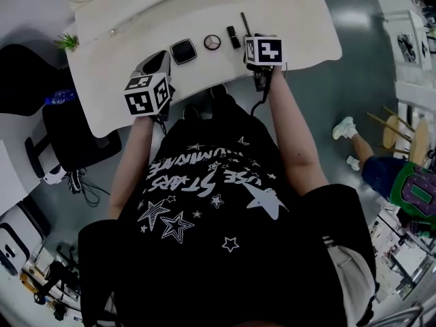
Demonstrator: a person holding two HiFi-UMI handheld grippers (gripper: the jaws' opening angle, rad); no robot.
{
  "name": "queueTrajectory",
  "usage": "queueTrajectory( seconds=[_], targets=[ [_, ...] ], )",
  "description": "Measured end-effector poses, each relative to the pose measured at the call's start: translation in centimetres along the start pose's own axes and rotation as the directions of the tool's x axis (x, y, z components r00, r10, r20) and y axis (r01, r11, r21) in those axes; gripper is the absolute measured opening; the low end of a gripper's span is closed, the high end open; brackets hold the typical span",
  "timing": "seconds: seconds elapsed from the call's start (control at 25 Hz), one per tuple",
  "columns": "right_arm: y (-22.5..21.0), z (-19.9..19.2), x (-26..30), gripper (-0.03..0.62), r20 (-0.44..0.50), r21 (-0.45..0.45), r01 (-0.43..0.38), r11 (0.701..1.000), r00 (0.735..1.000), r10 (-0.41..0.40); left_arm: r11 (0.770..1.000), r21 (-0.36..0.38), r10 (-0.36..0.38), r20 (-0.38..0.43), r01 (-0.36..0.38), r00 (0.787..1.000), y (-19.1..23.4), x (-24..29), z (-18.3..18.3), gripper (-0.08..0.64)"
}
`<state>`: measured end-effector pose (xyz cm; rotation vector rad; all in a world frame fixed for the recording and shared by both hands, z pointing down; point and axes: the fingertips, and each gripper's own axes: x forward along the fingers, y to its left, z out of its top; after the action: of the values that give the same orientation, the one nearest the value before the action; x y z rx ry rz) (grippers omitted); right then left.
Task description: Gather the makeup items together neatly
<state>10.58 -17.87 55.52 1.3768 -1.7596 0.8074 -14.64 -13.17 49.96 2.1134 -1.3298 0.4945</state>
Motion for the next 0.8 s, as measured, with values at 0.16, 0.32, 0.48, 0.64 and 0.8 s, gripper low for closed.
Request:
queueTrajectory(
  seconds=[0.16,0.32,0.48,0.64,0.8],
  targets=[
    [-0.1,0.2,-1.2,0.16,0.024,0.015,0.026,1.0,0.999,-0.027,1.0,-0.001,-0.001,0.011,0.001,1.0,0.6,-1.2,-0.2,0.001],
    [0.3,0.8,-2.9,0.161,0.075,0.025,0.049,0.998,0.996,-0.051,1.0,0.02,-0.004,0.024,0.004,1.0,1.3,-2.5,-0.2,0.002],
    [0.7,1.6,-5.1,0.15,0.15,0.004,0.107,0.994,0.983,-0.106,0.999,0.042,-0.015,0.037,0.014,0.999,1.7,-3.4,-0.2,0.002],
    [1.0,3.0,-6.9,0.122,0.253,-0.023,0.171,0.985,0.954,-0.16,0.998,0.062,-0.001,0.058,-0.002,0.998,2.3,-3.9,0.1,0.002],
    [1.1,4.1,-7.8,0.08,0.342,-0.024,0.186,0.982,0.925,-0.167,0.998,0.061,0.026,0.074,-0.031,0.997,2.0,-4.7,-0.1,0.002]
  ],
)
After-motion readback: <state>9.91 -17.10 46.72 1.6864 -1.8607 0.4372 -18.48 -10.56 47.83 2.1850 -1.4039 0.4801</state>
